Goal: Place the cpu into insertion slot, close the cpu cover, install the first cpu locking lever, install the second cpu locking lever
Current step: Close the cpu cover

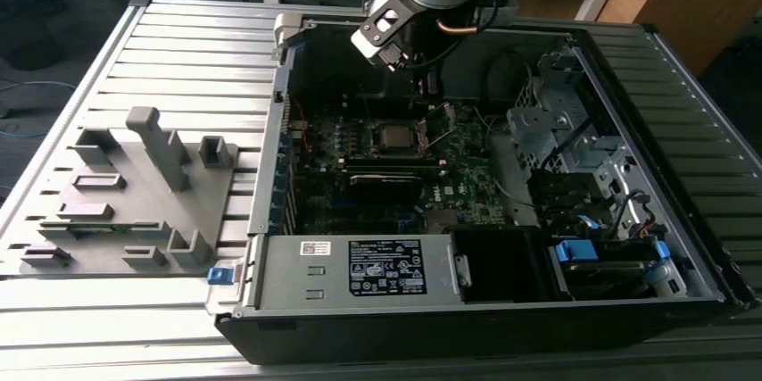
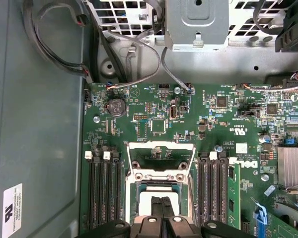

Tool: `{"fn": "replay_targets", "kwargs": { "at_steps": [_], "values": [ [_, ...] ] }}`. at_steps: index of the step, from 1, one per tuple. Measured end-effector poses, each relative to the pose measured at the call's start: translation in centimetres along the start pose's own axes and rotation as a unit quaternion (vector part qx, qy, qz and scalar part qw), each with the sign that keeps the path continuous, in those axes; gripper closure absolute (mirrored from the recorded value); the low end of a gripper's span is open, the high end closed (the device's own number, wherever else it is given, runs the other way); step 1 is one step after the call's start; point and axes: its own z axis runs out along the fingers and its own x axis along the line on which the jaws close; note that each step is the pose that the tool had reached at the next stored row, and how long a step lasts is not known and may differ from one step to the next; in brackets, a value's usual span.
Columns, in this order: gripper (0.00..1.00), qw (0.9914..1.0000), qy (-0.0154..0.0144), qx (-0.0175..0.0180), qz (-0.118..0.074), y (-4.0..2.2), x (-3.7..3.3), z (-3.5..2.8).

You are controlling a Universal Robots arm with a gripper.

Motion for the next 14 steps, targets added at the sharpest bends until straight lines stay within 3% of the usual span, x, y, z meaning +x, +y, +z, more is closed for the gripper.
{"fn": "replay_targets", "kwargs": {
  "at_steps": [2,14],
  "values": [
    [0.89,1.00000,-0.0001,0.0000,0.000,0.01,0.01,-0.25],
    [0.89,1.00000,-0.0001,0.0001,0.000,0.03,0.01,-0.30]
  ]
}}
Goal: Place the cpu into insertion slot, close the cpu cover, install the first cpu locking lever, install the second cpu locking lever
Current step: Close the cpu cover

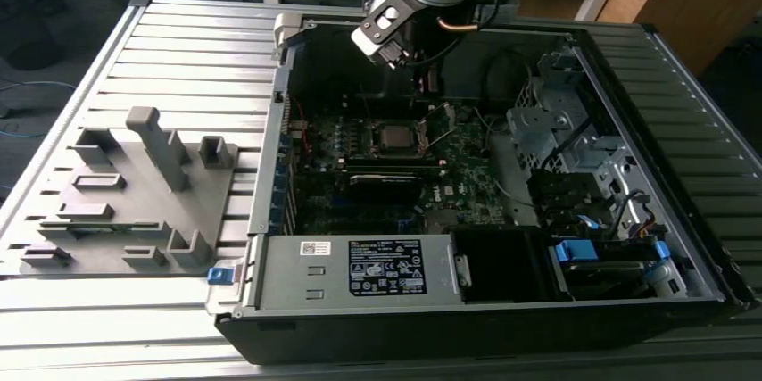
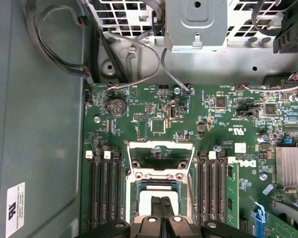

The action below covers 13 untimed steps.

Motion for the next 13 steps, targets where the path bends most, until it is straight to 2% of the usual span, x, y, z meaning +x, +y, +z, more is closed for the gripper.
{"fn": "replay_targets", "kwargs": {
  "at_steps": [5,13],
  "values": [
    [0.89,1.00000,-0.0001,0.0000,0.000,0.32,0.00,0.01],
    [0.89,1.00000,0.0000,0.0000,0.000,1.78,0.01,0.08]
  ]
}}
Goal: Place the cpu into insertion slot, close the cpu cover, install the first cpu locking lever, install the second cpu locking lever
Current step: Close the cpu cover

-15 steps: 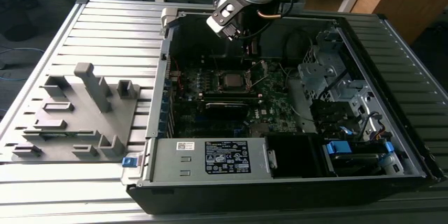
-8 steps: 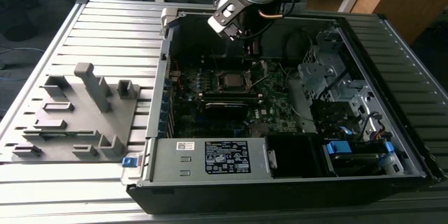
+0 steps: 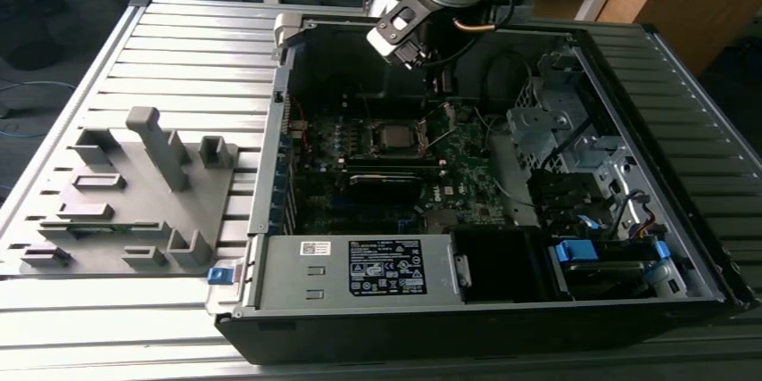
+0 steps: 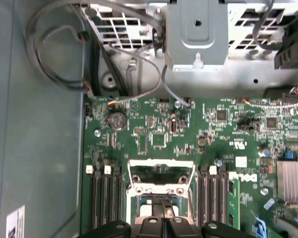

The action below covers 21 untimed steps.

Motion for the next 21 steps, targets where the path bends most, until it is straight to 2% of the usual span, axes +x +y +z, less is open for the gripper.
{"fn": "replay_targets", "kwargs": {
  "at_steps": [5,15,21],
  "values": [
    [0.89,1.00000,-0.0001,0.0000,0.000,0.73,0.01,0.03],
    [0.89,1.00000,0.0000,0.0000,0.000,0.79,0.01,0.03],
    [0.89,1.00000,-0.0001,0.0000,0.000,1.28,0.01,0.05]
  ]
}}
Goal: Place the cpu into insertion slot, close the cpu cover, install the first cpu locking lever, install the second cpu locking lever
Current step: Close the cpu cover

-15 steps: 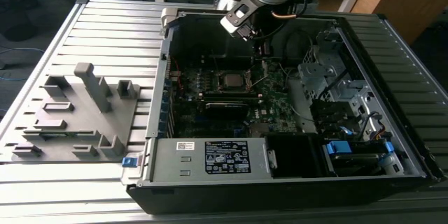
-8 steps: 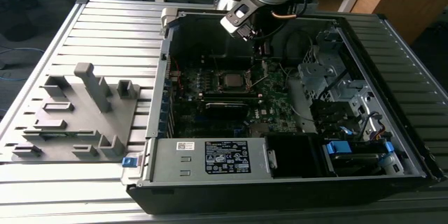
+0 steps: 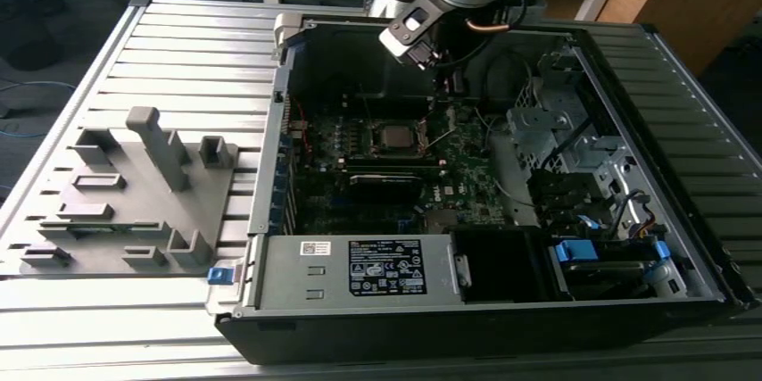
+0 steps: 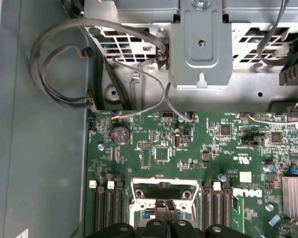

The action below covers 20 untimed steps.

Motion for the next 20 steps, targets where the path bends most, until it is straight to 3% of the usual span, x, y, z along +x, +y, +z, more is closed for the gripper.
{"fn": "replay_targets", "kwargs": {
  "at_steps": [8,20],
  "values": [
    [0.89,1.00000,0.0000,0.0000,0.000,1.18,0.01,0.06],
    [0.89,1.00000,0.0000,0.0001,0.000,3.63,0.03,0.19]
  ]
}}
